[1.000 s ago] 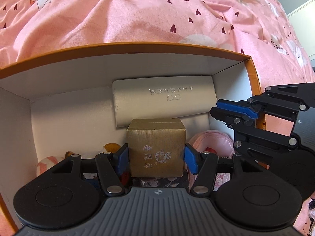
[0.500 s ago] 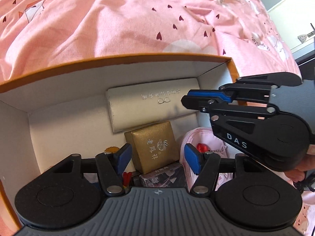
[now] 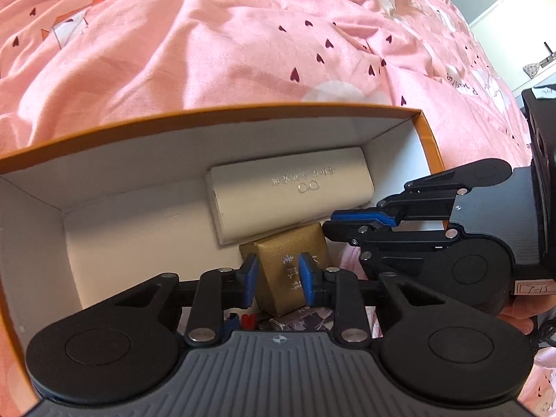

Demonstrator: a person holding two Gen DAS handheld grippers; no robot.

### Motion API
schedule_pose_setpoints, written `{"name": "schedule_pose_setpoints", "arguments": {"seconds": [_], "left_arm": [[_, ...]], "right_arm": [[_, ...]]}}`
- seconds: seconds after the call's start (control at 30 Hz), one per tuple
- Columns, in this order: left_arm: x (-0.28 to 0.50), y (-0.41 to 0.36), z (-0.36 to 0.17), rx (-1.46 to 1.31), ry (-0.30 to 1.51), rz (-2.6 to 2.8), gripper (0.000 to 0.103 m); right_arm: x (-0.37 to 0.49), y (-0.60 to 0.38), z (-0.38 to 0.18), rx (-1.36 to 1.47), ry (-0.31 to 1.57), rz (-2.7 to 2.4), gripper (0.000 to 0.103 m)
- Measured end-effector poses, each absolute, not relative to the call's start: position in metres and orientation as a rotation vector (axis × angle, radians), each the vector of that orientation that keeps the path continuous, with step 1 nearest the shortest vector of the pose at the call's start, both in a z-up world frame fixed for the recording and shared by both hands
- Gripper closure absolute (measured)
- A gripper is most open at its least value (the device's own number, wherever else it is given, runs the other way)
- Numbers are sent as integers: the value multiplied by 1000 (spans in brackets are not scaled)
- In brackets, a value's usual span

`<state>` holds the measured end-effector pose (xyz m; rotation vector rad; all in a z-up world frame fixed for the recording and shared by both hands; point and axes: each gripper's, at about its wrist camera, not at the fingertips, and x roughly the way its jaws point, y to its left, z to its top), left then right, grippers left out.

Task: Organize objects
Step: 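Lower the gold box into the shoebox with the left gripper and open it, then move both grippers out of the box toward the tape measure and crocheted fruit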

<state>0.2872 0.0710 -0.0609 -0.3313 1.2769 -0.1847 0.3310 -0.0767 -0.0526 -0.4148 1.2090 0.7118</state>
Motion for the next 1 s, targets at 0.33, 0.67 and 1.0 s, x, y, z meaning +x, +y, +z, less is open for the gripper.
{"name": "schedule_pose_setpoints", "arguments": {"seconds": [0.33, 0.67, 1.0], "left_arm": [[287, 69, -67, -333, 1281, -176, 80], [245, 58, -10, -168, 1111, -129, 80], [147, 32, 30, -196, 898, -101, 80]], "right_arm": [[330, -83, -56, -425, 1212, 706, 97], [310, -94, -25, -369, 1122, 701, 97], [218, -126, 40, -278, 814, 679, 96]]}}
